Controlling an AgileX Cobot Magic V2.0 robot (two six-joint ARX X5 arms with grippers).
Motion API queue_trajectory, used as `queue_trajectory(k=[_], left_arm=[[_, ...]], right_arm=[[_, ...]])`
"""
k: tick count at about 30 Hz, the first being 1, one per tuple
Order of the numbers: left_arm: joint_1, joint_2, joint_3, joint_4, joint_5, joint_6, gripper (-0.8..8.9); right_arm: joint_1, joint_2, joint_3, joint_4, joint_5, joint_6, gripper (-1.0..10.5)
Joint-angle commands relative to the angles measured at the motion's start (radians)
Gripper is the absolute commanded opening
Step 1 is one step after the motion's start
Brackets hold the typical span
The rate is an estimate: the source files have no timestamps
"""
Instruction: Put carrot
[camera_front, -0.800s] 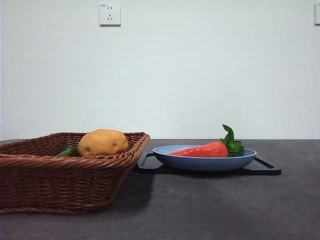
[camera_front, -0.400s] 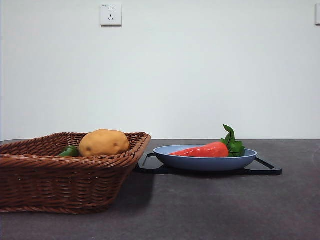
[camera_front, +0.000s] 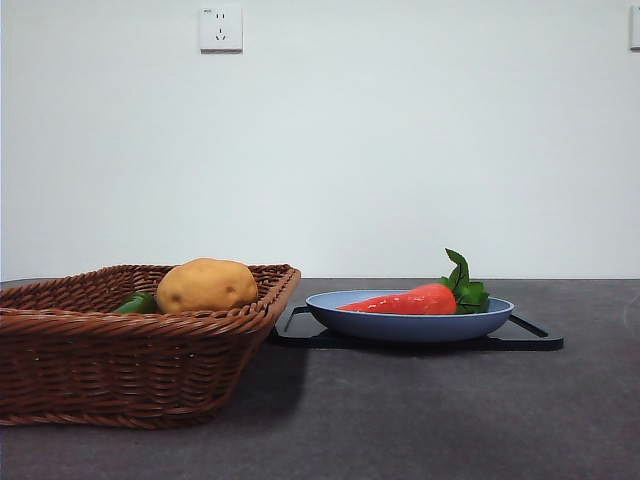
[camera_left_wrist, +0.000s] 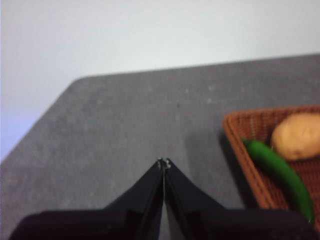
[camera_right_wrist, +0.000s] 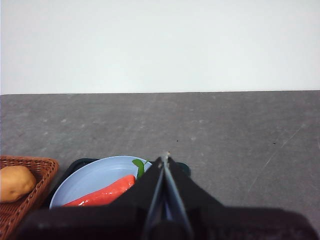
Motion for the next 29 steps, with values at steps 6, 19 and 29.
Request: queue_trajectory(k=[6,19,29], left_arm=[[0.003,-0.039,-0.089,0.035,0.001,0.002,0.08],[0.002,-0.039,-0.173,0.122,0.001,-0.069,0.08],[0.002,-0.039,-0.172,0.127,0.001,-0.069,0.08]], right_arm=[[0.004,0.001,0.008,0.011,0.006,-0.004,0.0],[0.003,0.001,0.008,0.011,0.006,-0.004,0.0],[0.003,0.001,0.008,0.011,0.006,-0.004,0.0]])
